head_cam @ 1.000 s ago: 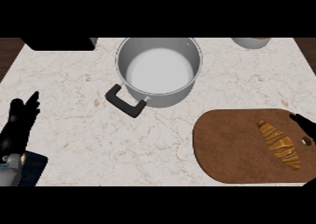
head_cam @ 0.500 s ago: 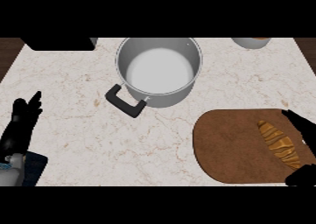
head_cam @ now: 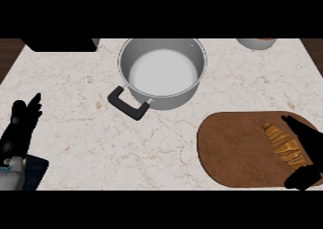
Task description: Pick the croissant from the cutting board and place it in the pot
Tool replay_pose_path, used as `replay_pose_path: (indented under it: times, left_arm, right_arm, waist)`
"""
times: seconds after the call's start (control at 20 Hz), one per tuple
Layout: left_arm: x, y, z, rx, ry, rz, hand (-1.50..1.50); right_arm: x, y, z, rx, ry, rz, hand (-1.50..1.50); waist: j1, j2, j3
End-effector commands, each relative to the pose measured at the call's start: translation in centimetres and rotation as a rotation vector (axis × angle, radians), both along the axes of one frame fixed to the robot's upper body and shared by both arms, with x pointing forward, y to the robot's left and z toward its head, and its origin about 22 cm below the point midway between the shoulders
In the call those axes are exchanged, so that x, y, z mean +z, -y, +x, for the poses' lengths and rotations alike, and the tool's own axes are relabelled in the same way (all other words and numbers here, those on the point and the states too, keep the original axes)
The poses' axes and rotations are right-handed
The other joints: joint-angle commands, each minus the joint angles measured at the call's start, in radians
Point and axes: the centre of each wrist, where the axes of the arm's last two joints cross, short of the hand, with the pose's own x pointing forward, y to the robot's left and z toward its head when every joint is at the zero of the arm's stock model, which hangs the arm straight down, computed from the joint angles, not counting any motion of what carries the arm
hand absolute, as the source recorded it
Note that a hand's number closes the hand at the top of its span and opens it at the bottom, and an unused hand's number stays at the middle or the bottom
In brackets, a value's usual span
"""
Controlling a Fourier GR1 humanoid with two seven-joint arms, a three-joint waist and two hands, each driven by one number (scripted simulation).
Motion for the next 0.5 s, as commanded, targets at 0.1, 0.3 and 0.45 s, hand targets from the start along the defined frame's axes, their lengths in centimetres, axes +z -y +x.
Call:
replay_pose_path:
  times: [0.1, 0.3, 0.45]
  left_arm:
    - [-2.0, 1.0, 0.7, -0.009, 0.008, -0.005, 0.0]
    - [-0.5, 0.1, 2.5, -0.012, 0.008, -0.006, 0.0]
    - [0.6, 1.0, 0.2, 0.009, 0.009, 0.002, 0.0]
  right_arm:
    - [-0.5, 0.1, 0.9, -0.002, -0.032, 0.014, -1.5]
    - [-0.8, 0.8, 3.1, -0.012, -0.031, 0.033, -1.5]
    - [-3.6, 2.6, 2.8, -0.018, -0.018, 0.037, -1.5]
  waist:
    - [-0.003, 0.0, 0.0]
    - [-0.002, 0.001, 0.0]
    - [0.002, 0.0, 0.0]
